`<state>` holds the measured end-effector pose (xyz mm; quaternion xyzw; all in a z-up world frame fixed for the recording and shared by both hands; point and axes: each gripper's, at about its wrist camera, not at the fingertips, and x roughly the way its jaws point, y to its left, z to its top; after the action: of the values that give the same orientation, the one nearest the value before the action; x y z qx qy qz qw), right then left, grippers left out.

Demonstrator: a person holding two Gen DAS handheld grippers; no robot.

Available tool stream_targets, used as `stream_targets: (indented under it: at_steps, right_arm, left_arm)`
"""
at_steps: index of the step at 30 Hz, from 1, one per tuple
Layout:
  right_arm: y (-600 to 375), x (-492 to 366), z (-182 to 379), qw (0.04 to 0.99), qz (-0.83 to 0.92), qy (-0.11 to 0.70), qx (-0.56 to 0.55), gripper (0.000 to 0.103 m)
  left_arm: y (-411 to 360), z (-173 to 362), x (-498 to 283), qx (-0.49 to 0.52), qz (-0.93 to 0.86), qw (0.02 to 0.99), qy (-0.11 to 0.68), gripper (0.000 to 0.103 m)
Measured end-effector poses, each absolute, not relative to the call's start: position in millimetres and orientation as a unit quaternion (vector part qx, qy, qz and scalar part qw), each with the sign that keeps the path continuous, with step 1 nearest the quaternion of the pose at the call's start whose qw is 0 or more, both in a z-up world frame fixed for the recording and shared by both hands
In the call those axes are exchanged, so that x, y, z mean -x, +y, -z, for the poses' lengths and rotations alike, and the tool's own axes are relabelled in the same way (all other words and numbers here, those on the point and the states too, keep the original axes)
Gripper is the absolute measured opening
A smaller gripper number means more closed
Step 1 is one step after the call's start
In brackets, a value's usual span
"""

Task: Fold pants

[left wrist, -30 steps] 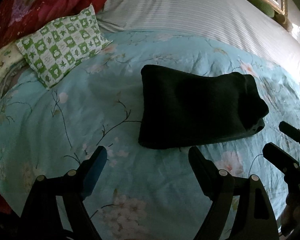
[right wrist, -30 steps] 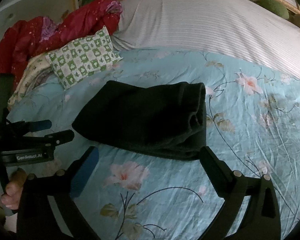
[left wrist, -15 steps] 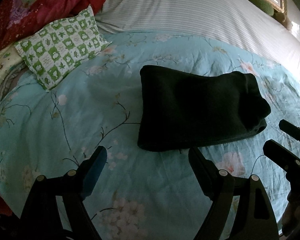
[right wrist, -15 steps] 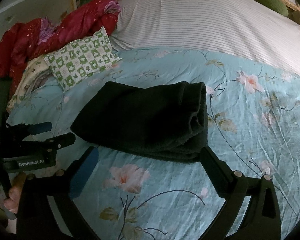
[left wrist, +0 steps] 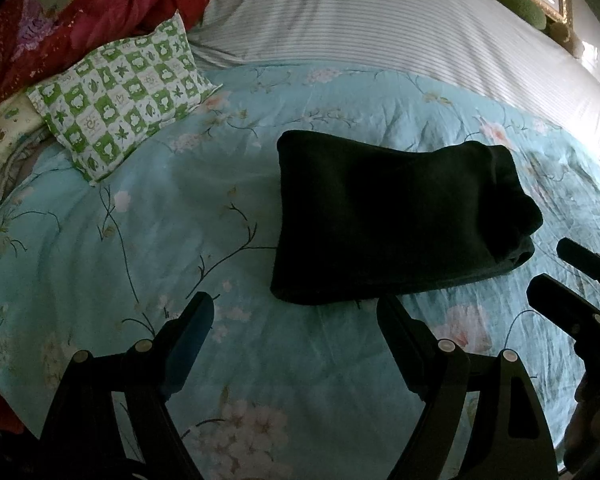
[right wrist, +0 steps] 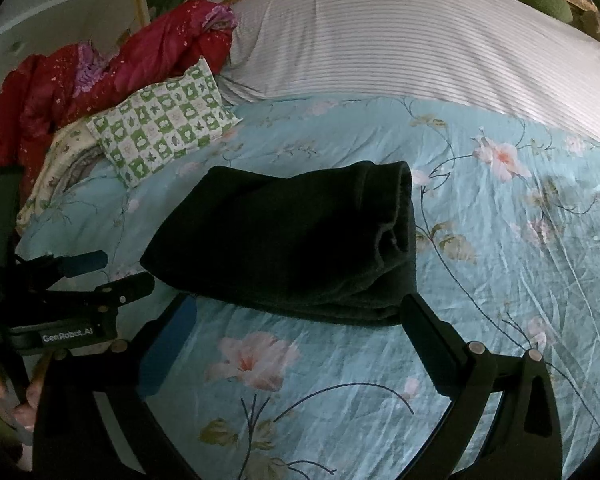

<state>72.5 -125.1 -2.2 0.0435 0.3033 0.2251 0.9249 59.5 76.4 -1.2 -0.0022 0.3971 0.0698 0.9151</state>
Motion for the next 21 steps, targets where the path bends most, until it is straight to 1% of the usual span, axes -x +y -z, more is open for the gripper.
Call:
stream_targets:
  at_steps: [21]
  right_arm:
    - [-123.1, -73.1, 2.2, 0.924, -0.23, 0.302, -0.045, 0.102]
  left_arm:
    - [75.7, -1.0, -56.7, -0.004, -0.071, 0.92, 0.386, 0.084]
